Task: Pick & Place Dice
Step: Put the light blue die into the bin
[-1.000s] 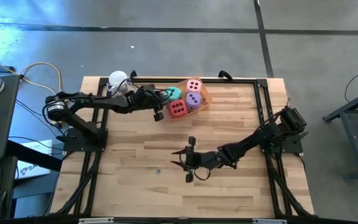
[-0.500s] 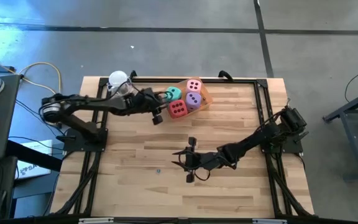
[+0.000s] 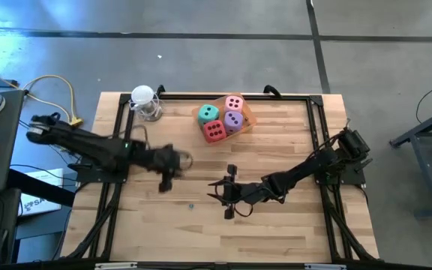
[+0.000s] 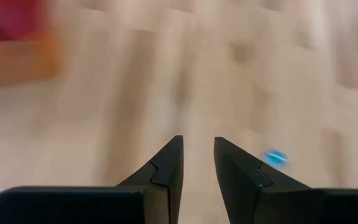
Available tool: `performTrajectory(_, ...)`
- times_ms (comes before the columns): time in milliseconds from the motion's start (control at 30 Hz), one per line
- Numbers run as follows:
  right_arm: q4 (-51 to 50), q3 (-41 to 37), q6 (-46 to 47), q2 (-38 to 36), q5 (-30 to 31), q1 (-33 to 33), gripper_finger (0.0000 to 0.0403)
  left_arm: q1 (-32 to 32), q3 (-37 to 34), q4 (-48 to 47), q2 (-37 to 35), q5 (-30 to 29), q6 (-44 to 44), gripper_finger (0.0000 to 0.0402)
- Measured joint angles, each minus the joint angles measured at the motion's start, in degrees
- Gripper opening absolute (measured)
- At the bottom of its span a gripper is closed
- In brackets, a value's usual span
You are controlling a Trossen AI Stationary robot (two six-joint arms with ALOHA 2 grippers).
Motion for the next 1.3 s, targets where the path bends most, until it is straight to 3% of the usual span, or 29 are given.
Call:
performTrajectory(167,0.07,0.00,3.05,0.00,-0.03,0.55,0.0138,-16.72,-3.68,7.79,1.91,-6.95,-2.75,0.0086)
performTrajectory(300,0.02,0.00,5.20,0.00,-0.04,1.29,0.0138,-27.43,-7.04,17.17,5.26,-16.38,2.03,0.0086)
performTrajectory(467,-0.54,0.00,6.06,0.00,-0.11,1.77,0.0138,-34.91,-9.91,27.24,12.25,-29.85,2.98,0.0086)
performTrajectory(567,0.06,0.00,6.08,0.00,-0.07,1.75,0.0138,-37.44,-9.93,33.16,17.84,-34.11,2.81,0.0086)
performTrajectory(800,1.85,0.00,8.26,0.00,0.00,1.90,0.0138,-40.39,-9.93,43.50,27.30,-34.86,0.10,0.0094)
performTrajectory(1067,2.08,0.00,8.66,0.00,0.02,1.89,0.0138,-39.83,-9.91,43.96,27.19,-34.36,0.14,0.0174)
performTrajectory(1300,2.19,0.00,8.66,0.00,0.00,1.90,0.0138,-37.36,-9.91,42.80,27.19,-31.05,3.88,0.0187)
